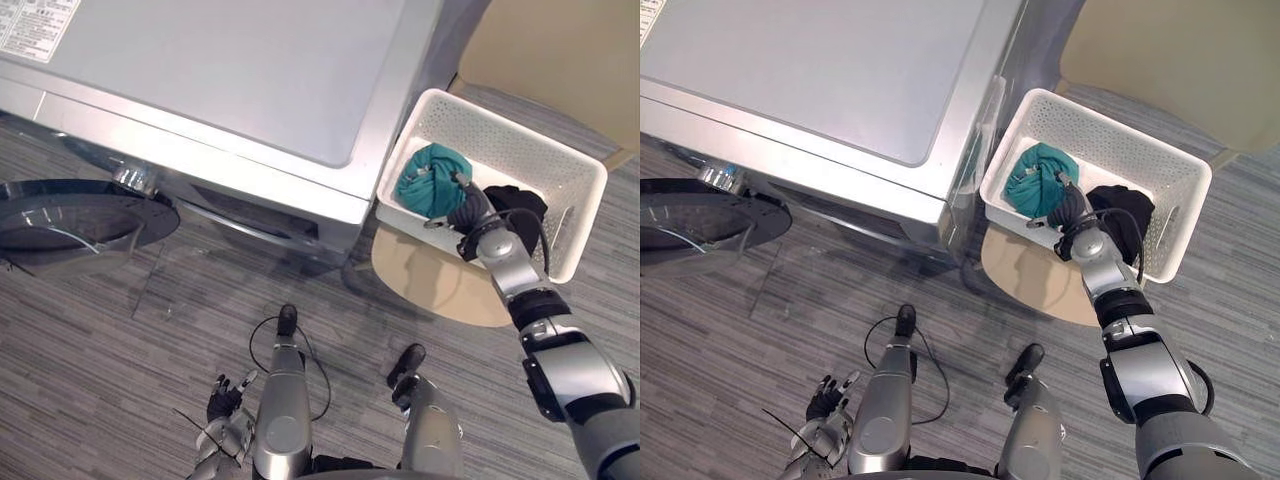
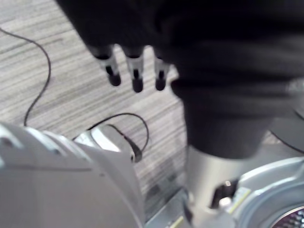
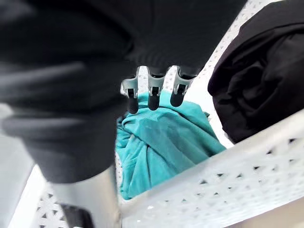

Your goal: Pick up the laundry basket with both hands and put the clothes into the washing machine.

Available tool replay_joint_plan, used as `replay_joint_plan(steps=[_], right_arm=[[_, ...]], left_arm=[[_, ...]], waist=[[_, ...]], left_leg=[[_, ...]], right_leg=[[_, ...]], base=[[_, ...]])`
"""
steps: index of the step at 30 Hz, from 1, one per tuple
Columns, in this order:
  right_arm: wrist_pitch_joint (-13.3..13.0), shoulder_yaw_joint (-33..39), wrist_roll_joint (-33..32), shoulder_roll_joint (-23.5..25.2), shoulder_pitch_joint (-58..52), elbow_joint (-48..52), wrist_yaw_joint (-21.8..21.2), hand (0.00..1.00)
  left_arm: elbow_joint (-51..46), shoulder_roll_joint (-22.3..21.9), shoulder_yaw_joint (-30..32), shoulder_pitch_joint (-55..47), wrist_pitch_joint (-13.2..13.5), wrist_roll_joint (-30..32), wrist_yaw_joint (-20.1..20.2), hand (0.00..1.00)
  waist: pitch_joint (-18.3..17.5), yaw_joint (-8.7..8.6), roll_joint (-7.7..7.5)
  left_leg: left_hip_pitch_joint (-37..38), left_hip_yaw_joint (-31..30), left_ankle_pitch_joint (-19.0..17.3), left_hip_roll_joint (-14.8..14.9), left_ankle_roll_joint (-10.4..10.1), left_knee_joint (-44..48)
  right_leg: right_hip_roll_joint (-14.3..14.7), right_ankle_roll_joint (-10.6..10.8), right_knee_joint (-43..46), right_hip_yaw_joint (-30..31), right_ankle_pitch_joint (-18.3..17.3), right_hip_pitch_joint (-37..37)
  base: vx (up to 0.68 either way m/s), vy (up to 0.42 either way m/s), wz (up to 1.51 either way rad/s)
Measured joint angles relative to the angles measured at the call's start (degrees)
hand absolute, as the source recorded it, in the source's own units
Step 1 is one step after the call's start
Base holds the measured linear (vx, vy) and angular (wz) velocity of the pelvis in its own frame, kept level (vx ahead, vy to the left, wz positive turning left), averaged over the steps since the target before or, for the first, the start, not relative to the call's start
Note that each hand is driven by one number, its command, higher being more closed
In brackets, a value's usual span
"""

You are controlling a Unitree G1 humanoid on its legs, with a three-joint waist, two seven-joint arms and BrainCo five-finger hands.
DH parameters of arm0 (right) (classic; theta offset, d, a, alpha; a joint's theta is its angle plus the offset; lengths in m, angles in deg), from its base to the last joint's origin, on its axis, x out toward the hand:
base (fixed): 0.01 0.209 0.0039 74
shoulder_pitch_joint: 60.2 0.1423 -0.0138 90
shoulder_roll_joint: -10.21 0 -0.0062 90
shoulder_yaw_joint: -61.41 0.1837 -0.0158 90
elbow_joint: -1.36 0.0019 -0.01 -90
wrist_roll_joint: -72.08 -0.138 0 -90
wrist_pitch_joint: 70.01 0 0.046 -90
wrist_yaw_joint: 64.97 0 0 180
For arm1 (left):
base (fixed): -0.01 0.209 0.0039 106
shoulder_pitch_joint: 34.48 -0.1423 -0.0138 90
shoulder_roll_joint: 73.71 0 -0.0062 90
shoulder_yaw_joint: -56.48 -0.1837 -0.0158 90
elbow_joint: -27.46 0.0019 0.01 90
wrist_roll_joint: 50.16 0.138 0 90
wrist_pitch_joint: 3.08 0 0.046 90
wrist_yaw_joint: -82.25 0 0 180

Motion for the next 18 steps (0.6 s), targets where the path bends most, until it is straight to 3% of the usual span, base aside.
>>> replay_joint_plan(steps=[11, 18], right_arm=[[-1.7, 5.5, -3.8, -2.0, -8.4, 18.6, 0.1, 0.0], [-2.2, 6.9, -4.3, -2.0, -10.7, 20.4, -0.1, 0.0]], left_arm=[[-0.2, -0.1, 2.3, 0.1, -0.7, 0.0, 0.1, 0.0], [-0.3, 0.8, 2.7, -0.1, -0.6, 0.1, 0.3, 0.0]], waist=[[2.1, -1.18, -1.21], [2.3, -2.19, -2.52]], left_leg=[[1.3, 0.3, 0.0, 0.0, 0.0, 0.2], [1.4, 0.8, 0.0, 0.0, 0.0, 0.2]], right_leg=[[-0.4, 0.0, 1.6, 0.9, -0.1, 0.2], [-0.4, 0.0, 1.6, 1.0, -0.3, 0.1]], base=[[-0.01, -0.003, 0.0], [-0.03, -0.005, -0.02]])
